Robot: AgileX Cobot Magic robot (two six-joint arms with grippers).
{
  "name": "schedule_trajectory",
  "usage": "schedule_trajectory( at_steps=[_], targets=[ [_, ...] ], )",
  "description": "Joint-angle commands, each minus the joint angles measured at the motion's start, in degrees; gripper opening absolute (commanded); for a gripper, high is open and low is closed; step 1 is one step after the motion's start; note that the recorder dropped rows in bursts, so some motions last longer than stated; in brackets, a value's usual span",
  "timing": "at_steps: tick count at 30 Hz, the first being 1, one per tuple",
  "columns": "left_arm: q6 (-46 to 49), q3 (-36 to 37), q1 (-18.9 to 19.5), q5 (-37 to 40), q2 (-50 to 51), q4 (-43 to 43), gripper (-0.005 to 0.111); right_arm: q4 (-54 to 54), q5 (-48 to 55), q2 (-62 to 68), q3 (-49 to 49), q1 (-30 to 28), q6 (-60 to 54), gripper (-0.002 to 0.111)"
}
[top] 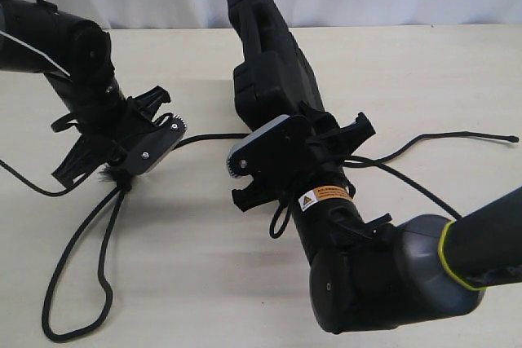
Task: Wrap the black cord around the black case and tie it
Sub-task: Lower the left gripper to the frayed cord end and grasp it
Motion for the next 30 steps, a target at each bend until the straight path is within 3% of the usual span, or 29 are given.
schedule_trajectory(
  at_steps=[1, 6, 13, 15, 18, 20, 24, 30],
  targets=[
    [-1.33, 0.34, -0.07, 0.20, 0.01, -0.42, 0.012, -0.49, -2.42, -0.67, -0.09, -0.32, -0.22, 0.004],
    [-5.80, 0.34, -0.07, -0.19, 0.01, -0.54, 0.015, -0.49, -2.42, -0.67, -0.09, -0.32, -0.22, 0.004],
    [-5.80, 0.34, -0.07, -0.19, 0.01, -0.55, 0.049, -0.49, -2.42, -0.67, -0.09, -0.32, -0.45, 0.004],
    [-4.16, 0.34, -0.07, 0.55, 0.01, 1.52, 0.050, -0.49, -2.42, -0.67, -0.09, -0.32, -0.45, 0.004],
    [8.72, 0.34, -0.07, 3.85, 0.50, 7.67, 0.050, -0.49, -2.65, -0.67, -0.09, -0.32, -0.46, 0.004],
    [11.66, 0.34, -0.07, 5.15, 1.35, 10.37, 0.050, -0.49, -2.65, -0.67, -0.09, -0.32, -0.46, 0.004],
    [18.51, 0.34, -0.66, 3.51, 3.45, 13.19, 0.050, -0.49, -2.63, -0.67, -0.09, -0.32, -0.93, 0.004],
    [18.51, 0.34, -2.39, -2.05, 3.45, 14.85, 0.050, -0.49, -2.79, -0.67, -0.09, -0.32, -0.92, 0.004]
  ],
)
